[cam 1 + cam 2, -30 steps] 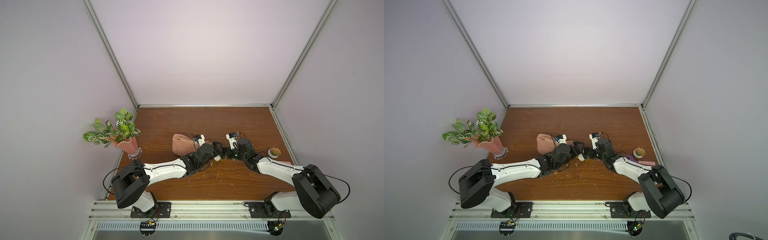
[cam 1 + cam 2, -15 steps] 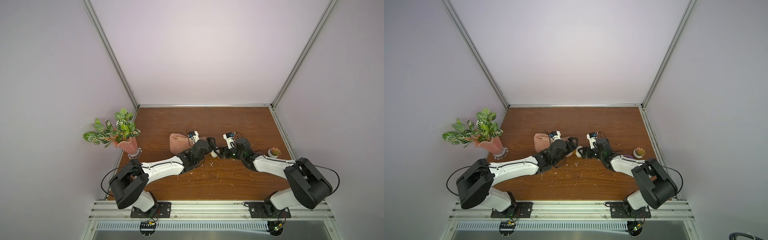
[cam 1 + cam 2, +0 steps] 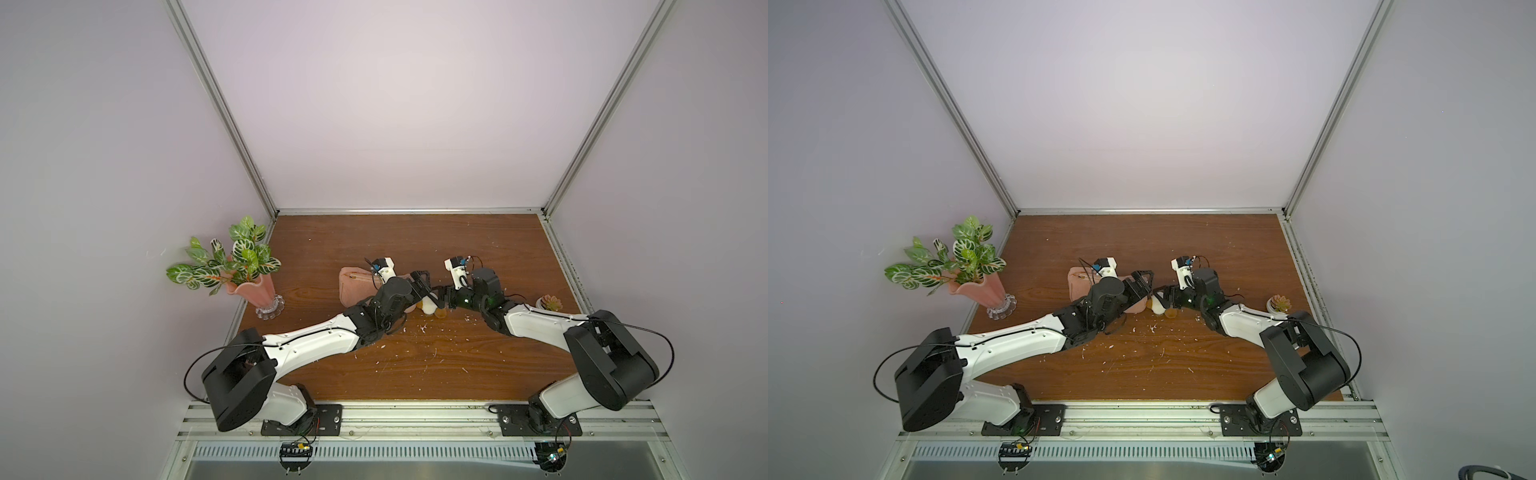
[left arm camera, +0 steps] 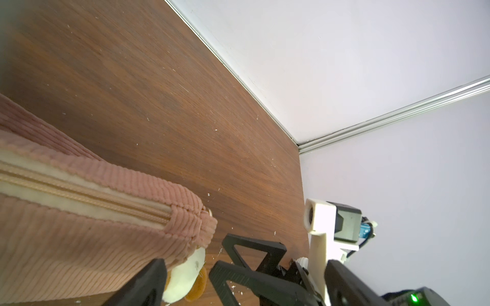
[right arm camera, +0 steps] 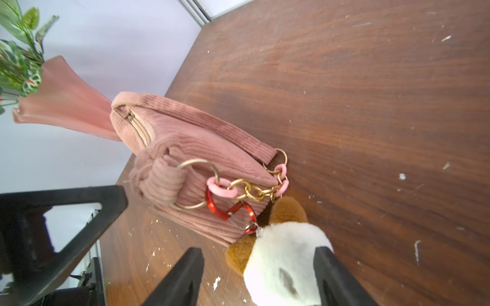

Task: Remove the decoration from the bag
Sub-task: Remove the decoration item from the bag.

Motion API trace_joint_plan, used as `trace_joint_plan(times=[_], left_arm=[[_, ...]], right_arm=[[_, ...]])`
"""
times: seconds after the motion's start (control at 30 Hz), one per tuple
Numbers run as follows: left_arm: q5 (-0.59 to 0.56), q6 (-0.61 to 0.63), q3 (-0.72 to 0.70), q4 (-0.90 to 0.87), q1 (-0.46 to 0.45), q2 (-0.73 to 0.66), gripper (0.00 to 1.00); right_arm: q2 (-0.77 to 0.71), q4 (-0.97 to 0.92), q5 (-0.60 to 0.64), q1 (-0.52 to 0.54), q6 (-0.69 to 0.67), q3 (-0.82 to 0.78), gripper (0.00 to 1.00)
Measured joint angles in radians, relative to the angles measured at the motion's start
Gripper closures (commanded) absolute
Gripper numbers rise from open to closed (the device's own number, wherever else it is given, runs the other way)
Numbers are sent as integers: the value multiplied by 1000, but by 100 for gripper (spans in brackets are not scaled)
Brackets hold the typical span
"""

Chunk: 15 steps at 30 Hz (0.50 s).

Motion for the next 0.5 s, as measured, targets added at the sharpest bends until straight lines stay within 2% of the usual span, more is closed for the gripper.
trace_joint_plan(times=[0.5], left_arm=[[-8, 23, 27, -55, 0, -11, 3]], right_arm=[[154, 143, -165, -37, 103, 101, 44]])
